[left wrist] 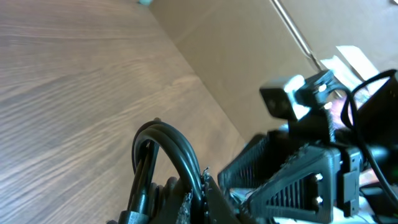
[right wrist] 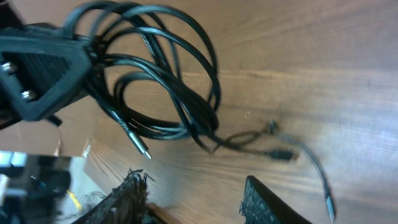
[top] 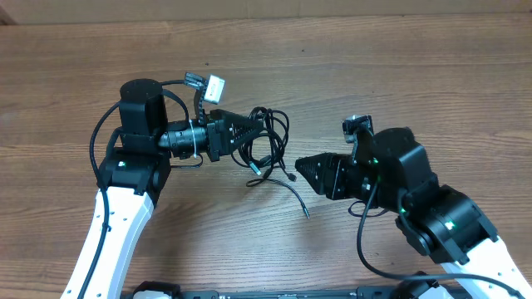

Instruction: Untangle cables

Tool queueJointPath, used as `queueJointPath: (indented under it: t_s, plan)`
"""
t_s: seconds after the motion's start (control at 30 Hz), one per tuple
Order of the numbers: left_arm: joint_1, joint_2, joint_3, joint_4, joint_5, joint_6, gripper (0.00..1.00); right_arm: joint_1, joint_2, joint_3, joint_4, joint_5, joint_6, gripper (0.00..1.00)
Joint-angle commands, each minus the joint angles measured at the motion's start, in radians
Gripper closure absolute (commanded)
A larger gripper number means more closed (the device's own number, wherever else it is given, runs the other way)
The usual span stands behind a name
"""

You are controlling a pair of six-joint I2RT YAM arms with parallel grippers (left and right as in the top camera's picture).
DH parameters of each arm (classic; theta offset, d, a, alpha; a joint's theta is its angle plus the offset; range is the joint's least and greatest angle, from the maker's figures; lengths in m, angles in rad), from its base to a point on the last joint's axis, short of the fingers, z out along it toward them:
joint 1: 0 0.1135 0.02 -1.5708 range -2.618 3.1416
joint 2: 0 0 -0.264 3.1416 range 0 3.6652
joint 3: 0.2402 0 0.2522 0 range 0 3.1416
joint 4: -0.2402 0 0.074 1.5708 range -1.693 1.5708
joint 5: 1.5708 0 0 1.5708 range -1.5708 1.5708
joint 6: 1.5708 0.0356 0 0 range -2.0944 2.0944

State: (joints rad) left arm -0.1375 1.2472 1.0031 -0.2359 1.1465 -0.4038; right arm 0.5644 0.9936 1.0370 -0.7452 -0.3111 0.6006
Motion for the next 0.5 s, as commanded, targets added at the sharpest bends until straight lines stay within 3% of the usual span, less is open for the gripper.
queueJointPath:
  t_s: [0.0, 0.13, 0.27, 0.47]
  plan:
    - [-0.002, -0.011, 0.015, 0.008, 0.112, 0.034, 0.96, -0.003, 0.003, -0.002, 0.018, -0.015, -0.163, 0.54]
    - [-0.002, -0.011, 0.015, 0.008, 0.140, 0.034, 0.96, -0.003, 0.027, -0.002, 0.047, -0.087, -0.239, 0.54]
    - [-0.002, -0.011, 0.015, 0.009, 0.130, 0.005, 0.96, -0.002, 0.062, -0.002, 0.084, -0.139, -0.225, 0.46]
    - [-0.001, -0.011, 0.015, 0.013, 0.074, -0.149, 0.96, 0.000, 0.117, -0.002, 0.109, -0.135, -0.132, 0.45]
